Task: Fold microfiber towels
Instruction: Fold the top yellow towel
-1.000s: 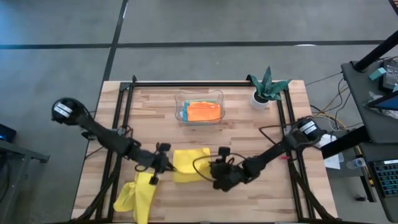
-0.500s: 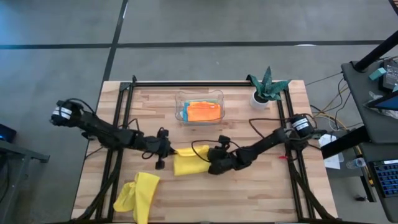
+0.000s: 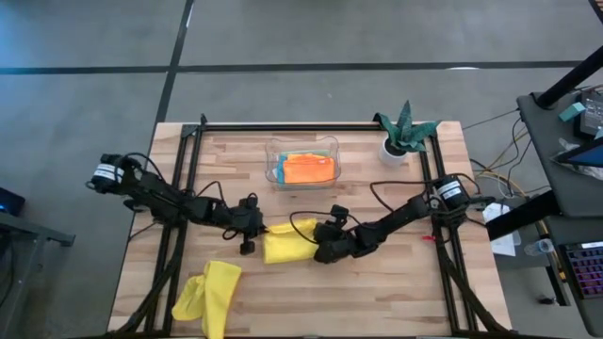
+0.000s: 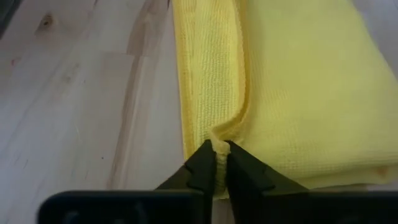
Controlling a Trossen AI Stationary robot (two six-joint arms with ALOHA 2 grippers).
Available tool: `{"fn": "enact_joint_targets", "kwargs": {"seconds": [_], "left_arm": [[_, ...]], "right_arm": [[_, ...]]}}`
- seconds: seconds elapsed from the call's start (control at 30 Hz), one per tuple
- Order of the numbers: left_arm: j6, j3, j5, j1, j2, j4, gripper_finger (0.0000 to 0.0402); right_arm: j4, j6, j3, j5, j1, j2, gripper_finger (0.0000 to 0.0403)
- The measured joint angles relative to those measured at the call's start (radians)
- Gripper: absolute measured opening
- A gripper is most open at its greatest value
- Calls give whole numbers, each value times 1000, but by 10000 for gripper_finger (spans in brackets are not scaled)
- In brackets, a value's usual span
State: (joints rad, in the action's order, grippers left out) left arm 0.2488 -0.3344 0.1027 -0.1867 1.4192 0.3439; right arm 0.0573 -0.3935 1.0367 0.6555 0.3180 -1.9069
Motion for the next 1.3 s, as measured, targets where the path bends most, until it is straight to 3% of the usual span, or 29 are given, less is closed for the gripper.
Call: {"fn": "enact_joint_targets", "kwargs": {"seconds": [0.2,0.5,0.8,1.1,1.3], "left_arm": [[8,0,5,0,-10,-9,84],[30,0,27,2,-74,-43,151],[30,0,29,2,-161,-120,163],[32,0,30,-5,-246,-100,163],[33,-1,30,-53,-227,-43,162]], "right_arm": [[4,1,-1,0,0,1,36],[37,-3,-1,8,0,8,118],[120,-12,-4,-17,11,65,170],[126,-14,-3,-16,28,102,188],[138,-13,-3,-4,29,104,196]]}}
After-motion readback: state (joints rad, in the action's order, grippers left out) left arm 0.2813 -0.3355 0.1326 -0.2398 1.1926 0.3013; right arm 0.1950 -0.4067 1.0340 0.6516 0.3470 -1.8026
